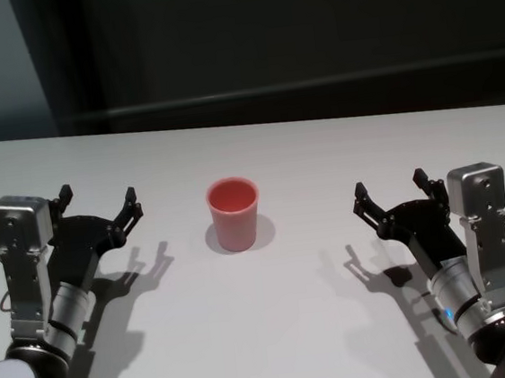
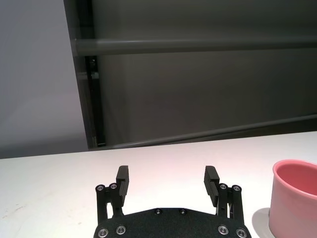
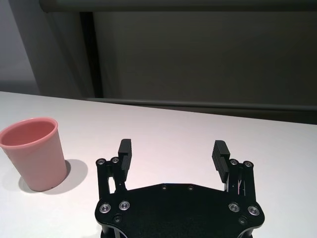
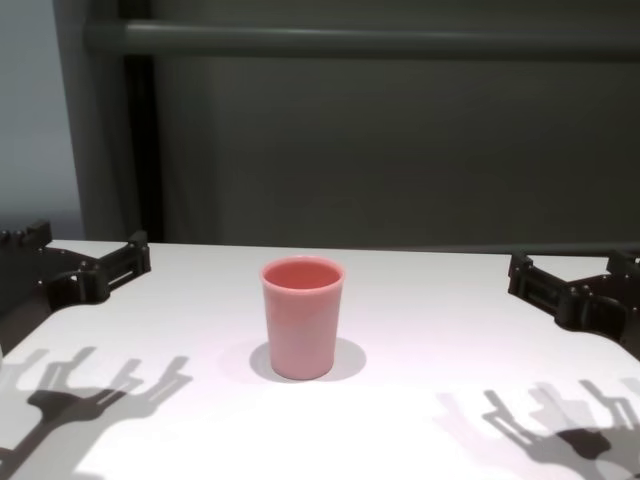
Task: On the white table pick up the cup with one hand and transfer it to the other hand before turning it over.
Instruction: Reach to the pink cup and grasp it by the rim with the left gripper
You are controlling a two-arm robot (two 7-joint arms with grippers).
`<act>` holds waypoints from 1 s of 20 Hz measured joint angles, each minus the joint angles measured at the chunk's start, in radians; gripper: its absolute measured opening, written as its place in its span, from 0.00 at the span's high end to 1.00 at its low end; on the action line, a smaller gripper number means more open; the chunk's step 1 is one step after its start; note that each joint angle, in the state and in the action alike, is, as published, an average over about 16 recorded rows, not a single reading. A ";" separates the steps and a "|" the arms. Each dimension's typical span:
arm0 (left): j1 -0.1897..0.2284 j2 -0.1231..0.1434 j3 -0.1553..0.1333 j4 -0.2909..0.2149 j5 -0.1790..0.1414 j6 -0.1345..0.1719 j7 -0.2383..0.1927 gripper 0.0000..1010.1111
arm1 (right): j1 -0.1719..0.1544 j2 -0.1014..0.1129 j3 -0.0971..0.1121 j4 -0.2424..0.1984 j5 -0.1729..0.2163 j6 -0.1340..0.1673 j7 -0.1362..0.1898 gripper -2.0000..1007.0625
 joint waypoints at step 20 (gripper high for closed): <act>0.000 0.000 0.000 0.000 0.000 0.000 0.000 0.01 | 0.000 0.000 0.000 0.000 0.000 0.000 0.000 0.01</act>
